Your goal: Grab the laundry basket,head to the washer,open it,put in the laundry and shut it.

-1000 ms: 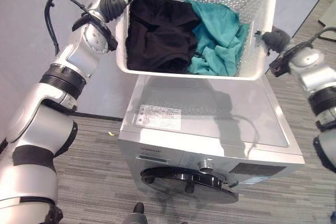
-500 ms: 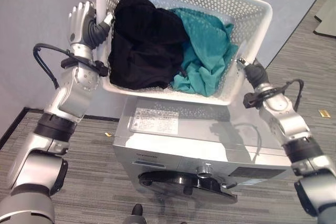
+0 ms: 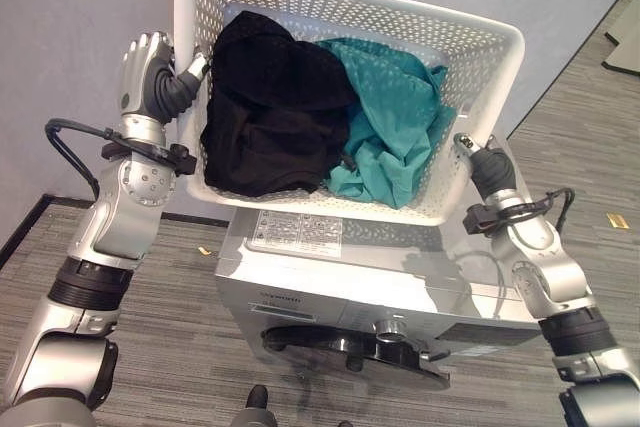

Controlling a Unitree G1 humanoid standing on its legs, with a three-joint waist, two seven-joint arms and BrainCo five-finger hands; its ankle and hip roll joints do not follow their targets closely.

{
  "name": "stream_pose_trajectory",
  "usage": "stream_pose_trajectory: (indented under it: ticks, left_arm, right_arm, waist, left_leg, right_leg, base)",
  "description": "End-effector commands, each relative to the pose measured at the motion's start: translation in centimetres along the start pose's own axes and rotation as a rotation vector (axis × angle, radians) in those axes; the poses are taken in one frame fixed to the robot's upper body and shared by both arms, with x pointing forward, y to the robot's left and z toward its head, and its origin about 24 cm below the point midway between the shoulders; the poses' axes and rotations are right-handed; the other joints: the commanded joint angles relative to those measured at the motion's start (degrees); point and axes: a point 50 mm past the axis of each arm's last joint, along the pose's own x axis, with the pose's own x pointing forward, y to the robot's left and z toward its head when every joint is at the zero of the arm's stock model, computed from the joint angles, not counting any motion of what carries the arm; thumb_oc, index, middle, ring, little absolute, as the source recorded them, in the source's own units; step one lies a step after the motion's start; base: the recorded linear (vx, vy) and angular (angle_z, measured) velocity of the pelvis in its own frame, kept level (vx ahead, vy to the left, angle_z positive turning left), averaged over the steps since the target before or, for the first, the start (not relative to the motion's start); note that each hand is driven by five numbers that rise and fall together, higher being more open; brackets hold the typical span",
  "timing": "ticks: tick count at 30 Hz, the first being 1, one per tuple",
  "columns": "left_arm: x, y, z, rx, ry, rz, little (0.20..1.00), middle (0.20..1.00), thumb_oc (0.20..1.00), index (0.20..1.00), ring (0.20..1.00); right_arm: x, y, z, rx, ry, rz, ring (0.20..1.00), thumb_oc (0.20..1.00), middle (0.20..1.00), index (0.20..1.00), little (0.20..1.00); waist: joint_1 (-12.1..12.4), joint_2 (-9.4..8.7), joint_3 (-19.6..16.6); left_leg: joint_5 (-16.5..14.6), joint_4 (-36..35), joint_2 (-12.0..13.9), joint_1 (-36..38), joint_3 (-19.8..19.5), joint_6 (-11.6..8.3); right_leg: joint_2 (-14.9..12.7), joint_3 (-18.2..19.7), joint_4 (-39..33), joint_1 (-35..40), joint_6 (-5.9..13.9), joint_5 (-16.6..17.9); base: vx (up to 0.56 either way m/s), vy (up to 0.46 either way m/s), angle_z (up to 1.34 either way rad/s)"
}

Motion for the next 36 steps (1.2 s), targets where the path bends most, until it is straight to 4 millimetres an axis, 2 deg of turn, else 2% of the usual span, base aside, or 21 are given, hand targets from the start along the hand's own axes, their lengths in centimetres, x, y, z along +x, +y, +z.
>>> stream_pose_trajectory:
  ticks: [1, 3, 9, 11, 13, 19, 21, 22, 27, 30, 33, 36]
  left_arm:
    - [0.0, 3.2, 1.4, -0.062, -0.094, 0.136, 0.200, 0.200, 0.200, 0.200, 0.200]
    - [-1.4, 3.5, 1.1, -0.059, -0.100, 0.111, 0.200, 0.200, 0.200, 0.200, 0.200]
    - [-3.5, 4.0, 0.6, -0.030, -0.096, 0.064, 0.200, 0.200, 0.200, 0.200, 0.200]
    - [-4.2, 4.6, 0.4, -0.004, -0.097, 0.044, 0.200, 0.200, 0.200, 0.200, 0.200]
    - [-5.1, 6.0, 0.1, 0.052, -0.096, 0.020, 0.200, 0.200, 0.200, 0.200, 0.200]
    - [-6.5, 8.2, 0.0, 0.148, -0.094, -0.022, 0.200, 0.200, 0.200, 0.200, 0.200]
    - [-6.5, 8.7, 0.0, 0.171, -0.098, -0.018, 0.200, 0.200, 0.200, 0.200, 0.200]
    - [-6.6, 9.9, 0.3, 0.224, -0.108, -0.039, 0.200, 0.200, 0.200, 0.200, 0.200]
    - [-6.7, 11.0, 0.9, 0.252, -0.125, -0.109, 0.200, 0.200, 0.200, 0.200, 0.200]
    - [-6.0, 10.9, 1.5, 0.244, -0.141, -0.217, 0.200, 0.200, 0.200, 0.200, 0.200]
    - [-4.7, 11.6, 2.1, 0.301, -0.166, -0.256, 0.200, 0.200, 0.200, 0.200, 0.200]
    - [-4.2, 12.6, 2.7, 0.380, -0.187, -0.273, 0.200, 0.200, 0.200, 0.200, 0.200]
  right_arm:
    - [-0.5, -1.1, 6.7, 0.063, -0.320, -0.014, 0.200, 0.200, 0.200, 0.200, 0.200]
    - [-1.5, -1.0, 6.4, 0.071, -0.323, -0.005, 0.200, 0.200, 0.200, 0.200, 0.200]
    - [-3.0, -0.7, 6.3, 0.061, -0.318, 0.035, 0.200, 0.200, 0.200, 0.200, 0.200]
    - [-3.7, -1.3, 6.6, 0.018, -0.305, 0.037, 0.200, 0.200, 0.200, 0.200, 0.200]
    - [-4.9, -2.8, 7.3, -0.076, -0.276, 0.035, 0.200, 0.200, 0.200, 0.200, 0.200]
    - [-6.8, -5.1, 8.8, -0.186, -0.238, 0.024, 0.200, 0.200, 0.200, 0.200, 0.200]
    - [-6.9, -5.4, 9.1, -0.198, -0.236, 0.024, 0.200, 0.200, 0.200, 0.200, 0.200]
    - [-7.5, -6.5, 10.7, -0.274, -0.239, 0.005, 0.200, 0.200, 0.200, 0.200, 0.200]
    - [-8.3, -7.5, 11.6, -0.325, -0.219, -0.016, 0.200, 0.200, 0.200, 0.200, 0.200]
    - [-8.1, -8.4, 12.6, -0.356, -0.212, -0.042, 0.200, 0.200, 0.200, 0.200, 0.200]
    - [-7.5, -9.5, 13.1, -0.397, -0.155, -0.055, 0.200, 0.200, 0.200, 0.200, 0.200]
    - [-8.0, -9.7, 13.8, -0.435, -0.131, -0.032, 0.200, 0.200, 0.200, 0.200, 0.200]
  waist:
    - [1.52, 2.88, -5.28]
    - [1.87, 2.80, -5.10]
    - [2.15, 2.65, -4.79]
    - [2.22, 2.53, -4.76]
    - [2.36, 2.11, -4.57]
    - [2.01, 1.79, -4.92]
    - [1.95, 1.71, -5.00]
    - [1.62, 1.51, -5.01]
    - [1.33, 1.65, -5.34]
    - [1.01, 1.73, -5.37]
    - [1.13, 1.66, -5.48]
    - [1.13, 1.50, -5.27]
  left_leg:
    - [-7.02, 3.04, 4.45, 3.09, 0.15, 0.99]
    - [-7.07, 2.94, 4.40, 3.02, 0.01, 1.02]
    - [-7.16, 3.00, 4.38, 2.63, -0.28, 0.95]
    - [-7.13, 2.91, 4.47, 2.49, -0.29, 0.85]
    - [-6.95, 2.69, 4.56, 2.19, -0.46, 0.70]
    - [-7.09, 1.94, 4.93, 2.34, -0.43, 0.34]
    - [-7.10, 1.90, 4.98, 2.31, -0.36, 0.25]
    - [-7.04, 1.76, 5.13, 2.22, -0.17, 0.02]
    - [-7.41, 1.22, 5.52, 2.50, 0.09, -0.24]
    - [-6.84, 1.20, 5.50, 2.52, 0.35, -0.40]
    - [-6.97, 0.92, 5.80, 2.96, 0.63, -0.63]
    - [-6.69, 0.70, 6.02, 3.15, 0.78, -0.77]
  right_leg:
    - [-2.30, -2.82, 4.91, -6.31, 1.44, -0.48]
    - [-2.29, -3.09, 4.66, -6.22, 1.39, -0.43]
    - [-2.28, -3.45, 4.36, -6.20, 1.40, -0.33]
    - [-2.24, -3.65, 4.22, -6.21, 1.45, -0.32]
    - [-2.24, -3.95, 4.17, -6.42, 1.54, -0.28]
    - [-1.99, -4.35, 3.94, -6.42, 1.74, -0.49]
    - [-1.96, -4.39, 3.85, -6.47, 1.79, -0.42]
    - [-1.91, -4.39, 3.56, -6.52, 1.96, -0.44]
    - [-1.64, -4.42, 3.33, -6.44, 2.25, -0.90]
    - [-1.67, -4.51, 3.42, -6.65, 2.31, -0.40]
    - [-1.53, -4.46, 3.39, -6.43, 2.46, -0.62]
    - [-1.54, -4.58, 3.26, -6.35, 2.63, -0.50]
  base:
    - [0.00, 0.000, 0.00]
    - [0.00, 0.000, 0.00]
    - [0.00, 0.000, 0.00]
    - [0.00, 0.000, 0.00]
    - [0.02, -0.002, 0.01]
    - [0.02, -0.002, 0.02]
    - [0.00, 0.000, 0.00]
    - [0.00, 0.000, 0.00]
    - [0.01, 0.001, 0.00]
    - [0.03, 0.004, -0.01]
    - [0.01, 0.002, 0.00]
    - [0.00, 0.000, 0.00]
